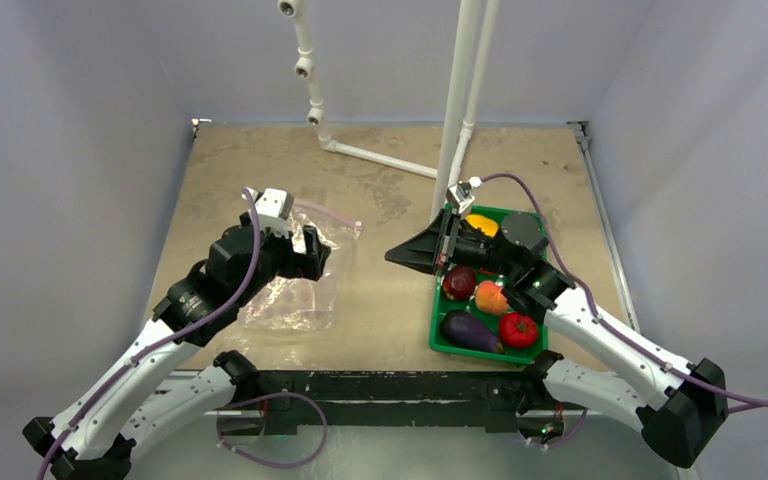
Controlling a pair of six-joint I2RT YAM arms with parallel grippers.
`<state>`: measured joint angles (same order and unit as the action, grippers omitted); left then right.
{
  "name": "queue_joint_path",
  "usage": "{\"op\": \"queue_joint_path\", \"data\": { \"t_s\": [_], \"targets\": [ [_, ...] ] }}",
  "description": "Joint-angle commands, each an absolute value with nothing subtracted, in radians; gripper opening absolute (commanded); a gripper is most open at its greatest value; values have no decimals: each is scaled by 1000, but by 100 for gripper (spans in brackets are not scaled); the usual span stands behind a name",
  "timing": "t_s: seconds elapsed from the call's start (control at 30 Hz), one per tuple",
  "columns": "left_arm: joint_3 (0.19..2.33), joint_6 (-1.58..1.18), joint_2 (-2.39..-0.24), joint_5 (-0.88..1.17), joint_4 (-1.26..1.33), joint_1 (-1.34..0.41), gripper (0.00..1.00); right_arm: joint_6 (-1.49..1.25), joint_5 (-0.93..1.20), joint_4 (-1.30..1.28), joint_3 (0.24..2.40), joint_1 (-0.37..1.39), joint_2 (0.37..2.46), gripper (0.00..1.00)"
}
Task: Place the food in the zip-top bag and seal the zipper
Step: Pick up the zipper food storage bag at the center of the board.
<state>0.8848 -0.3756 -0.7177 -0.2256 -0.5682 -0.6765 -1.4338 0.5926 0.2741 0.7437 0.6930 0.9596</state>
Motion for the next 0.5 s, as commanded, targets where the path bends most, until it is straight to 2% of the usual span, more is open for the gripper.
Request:
{"op": "queue_joint_path", "data": {
  "t_s": [0.0, 0.27, 0.47],
  "targets": [
    [879, -385, -715, -242, -562, -681, 94, -1559, 619, 420, 779, 693, 954, 0],
    [879, -387, -712, -252, -565, -681, 95, -1572, 625, 403, 873, 693, 993, 0],
    [879, -388, -709, -256, -565, -681, 95, -1514, 587, 294, 948, 694, 1004, 0]
  ]
}}
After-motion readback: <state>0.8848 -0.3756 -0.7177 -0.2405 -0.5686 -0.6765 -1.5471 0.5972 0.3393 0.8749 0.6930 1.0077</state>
